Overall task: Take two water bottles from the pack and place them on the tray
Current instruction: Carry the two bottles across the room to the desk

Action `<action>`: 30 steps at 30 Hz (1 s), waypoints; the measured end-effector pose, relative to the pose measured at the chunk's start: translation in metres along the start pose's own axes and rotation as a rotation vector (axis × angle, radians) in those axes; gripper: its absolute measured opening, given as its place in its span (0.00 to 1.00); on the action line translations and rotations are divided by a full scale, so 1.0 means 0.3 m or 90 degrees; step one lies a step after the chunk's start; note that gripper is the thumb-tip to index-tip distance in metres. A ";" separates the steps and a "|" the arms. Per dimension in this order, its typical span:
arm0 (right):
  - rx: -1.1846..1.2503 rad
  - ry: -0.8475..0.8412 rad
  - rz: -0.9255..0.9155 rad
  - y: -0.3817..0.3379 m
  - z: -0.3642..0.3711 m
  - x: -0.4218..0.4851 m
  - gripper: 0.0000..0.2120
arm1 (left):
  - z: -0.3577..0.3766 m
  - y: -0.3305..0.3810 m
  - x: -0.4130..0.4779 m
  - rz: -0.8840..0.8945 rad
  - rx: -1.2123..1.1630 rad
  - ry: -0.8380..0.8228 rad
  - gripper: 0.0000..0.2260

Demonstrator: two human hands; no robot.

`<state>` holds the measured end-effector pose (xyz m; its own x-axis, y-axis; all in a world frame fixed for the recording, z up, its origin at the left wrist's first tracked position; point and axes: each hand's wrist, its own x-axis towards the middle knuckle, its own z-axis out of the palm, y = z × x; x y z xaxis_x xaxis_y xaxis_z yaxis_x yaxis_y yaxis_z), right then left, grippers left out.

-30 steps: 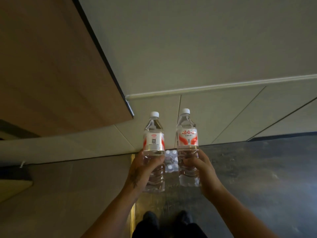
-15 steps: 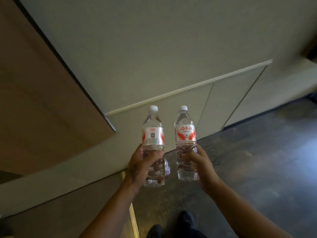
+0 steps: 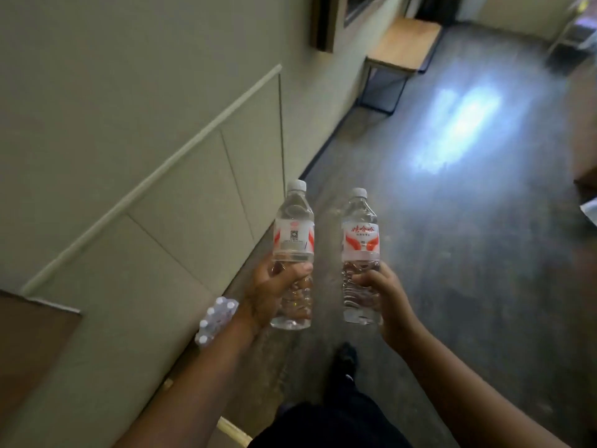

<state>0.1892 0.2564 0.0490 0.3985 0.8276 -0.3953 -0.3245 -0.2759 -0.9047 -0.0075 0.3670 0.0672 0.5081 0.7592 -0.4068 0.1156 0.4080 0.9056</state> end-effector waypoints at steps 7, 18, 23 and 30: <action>0.054 0.186 -0.022 0.011 -0.263 -0.220 0.27 | 0.328 -0.030 0.037 -0.020 0.071 -0.216 0.30; 0.120 0.319 -0.022 -0.023 -0.658 -0.241 0.26 | 0.794 0.000 0.181 -0.012 0.153 -0.311 0.29; 0.126 0.312 -0.017 -0.065 -0.832 -0.162 0.26 | 0.976 0.027 0.263 0.003 0.169 -0.300 0.32; 0.127 0.308 -0.018 -0.161 -1.023 -0.011 0.25 | 1.154 0.072 0.409 0.007 0.175 -0.273 0.33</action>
<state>0.4667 0.1170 0.0452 0.7452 0.4993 -0.4420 -0.4461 -0.1195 -0.8870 0.3528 0.2935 0.0783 0.8083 0.4633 -0.3633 0.2991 0.2085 0.9312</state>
